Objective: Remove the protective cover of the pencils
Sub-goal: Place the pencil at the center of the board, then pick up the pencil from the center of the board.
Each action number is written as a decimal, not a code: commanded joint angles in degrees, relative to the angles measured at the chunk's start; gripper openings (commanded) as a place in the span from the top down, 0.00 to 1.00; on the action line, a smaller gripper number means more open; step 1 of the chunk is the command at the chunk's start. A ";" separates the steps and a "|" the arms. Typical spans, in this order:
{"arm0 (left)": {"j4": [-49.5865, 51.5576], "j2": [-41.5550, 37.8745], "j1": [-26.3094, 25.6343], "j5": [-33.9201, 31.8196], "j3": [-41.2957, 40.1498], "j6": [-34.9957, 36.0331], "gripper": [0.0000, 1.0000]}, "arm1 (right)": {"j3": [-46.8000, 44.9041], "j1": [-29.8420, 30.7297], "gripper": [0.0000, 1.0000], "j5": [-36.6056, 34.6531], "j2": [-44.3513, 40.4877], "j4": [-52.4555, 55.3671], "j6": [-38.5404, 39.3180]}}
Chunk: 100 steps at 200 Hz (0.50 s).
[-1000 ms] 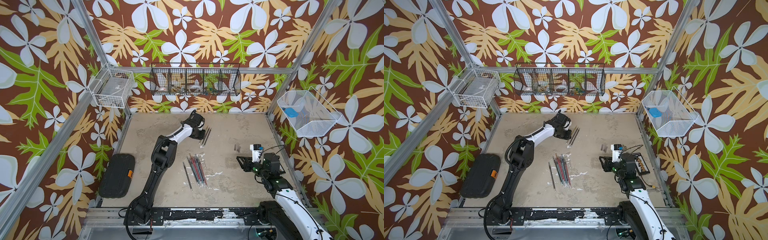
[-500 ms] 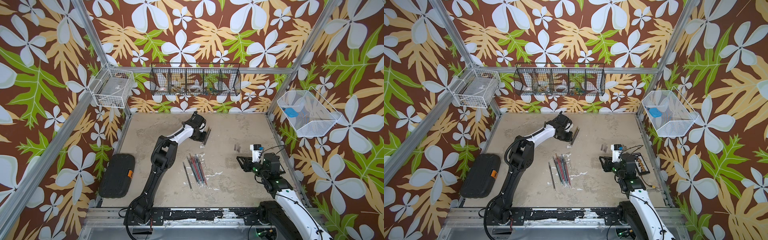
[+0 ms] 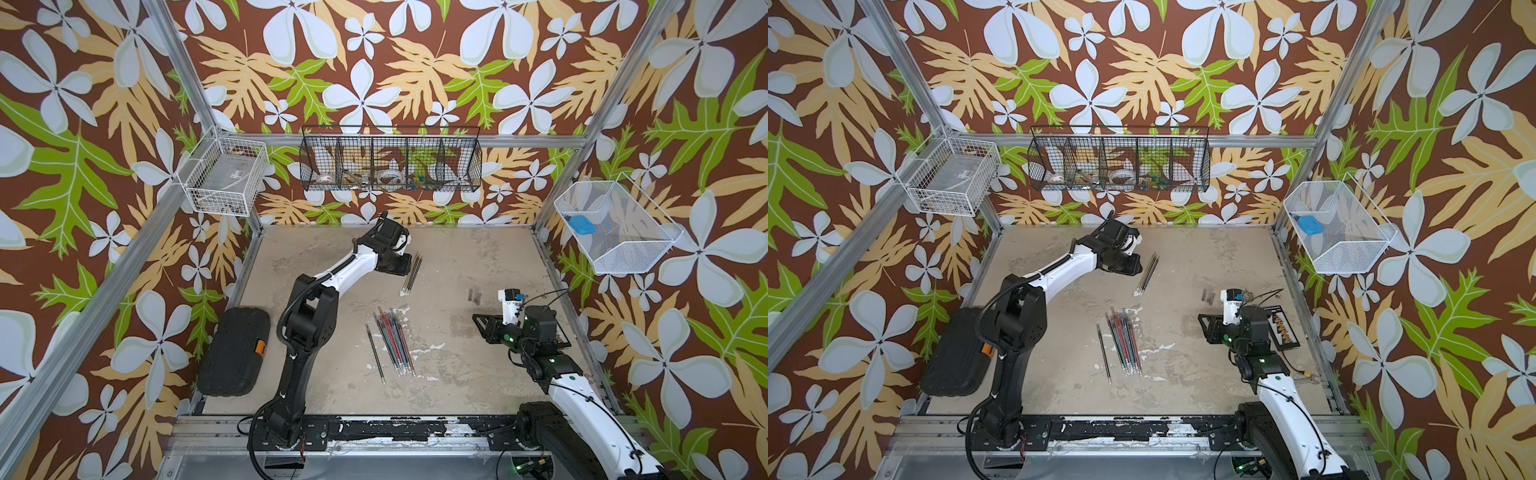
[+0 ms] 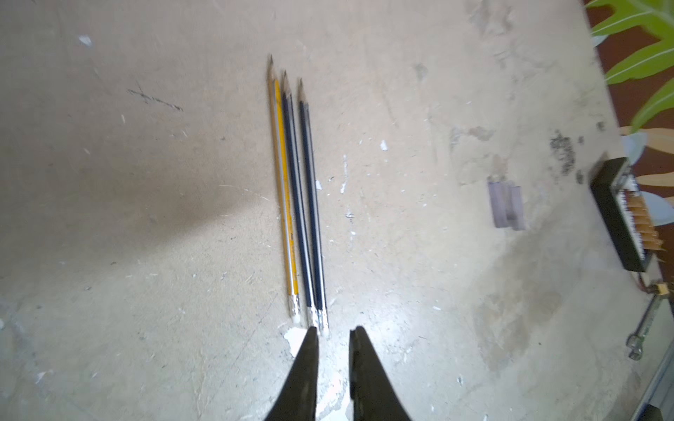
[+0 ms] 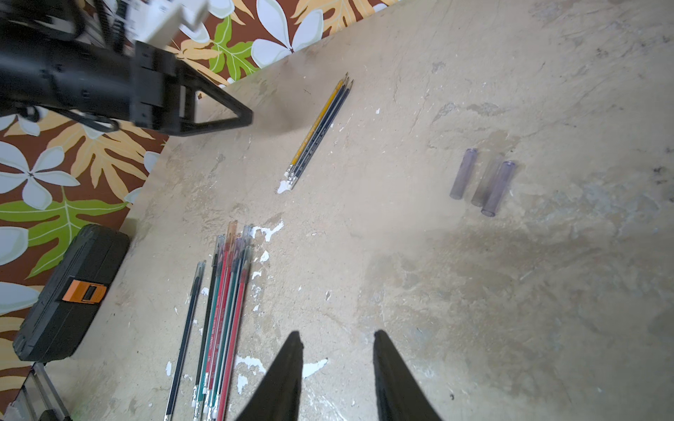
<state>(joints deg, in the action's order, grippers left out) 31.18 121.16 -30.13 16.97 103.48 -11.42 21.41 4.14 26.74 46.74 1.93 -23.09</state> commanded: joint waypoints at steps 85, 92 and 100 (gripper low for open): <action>-33.69 -27.29 7.11 15.22 -26.93 -8.55 0.81 | 15.14 30.27 0.66 -17.41 27.98 -1.48 -3.10; -32.47 -27.84 7.40 13.02 -26.72 -7.45 0.80 | 17.68 32.09 0.66 -18.13 31.59 -1.16 -3.19; -31.41 -28.29 7.75 11.40 -26.37 -6.67 0.80 | 20.76 33.90 0.66 -18.90 35.49 -0.46 -3.20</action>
<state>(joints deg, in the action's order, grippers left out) 2.74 94.45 -23.33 31.14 77.10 -18.41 36.38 33.63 13.37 74.56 2.11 -25.26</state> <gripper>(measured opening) 0.198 0.342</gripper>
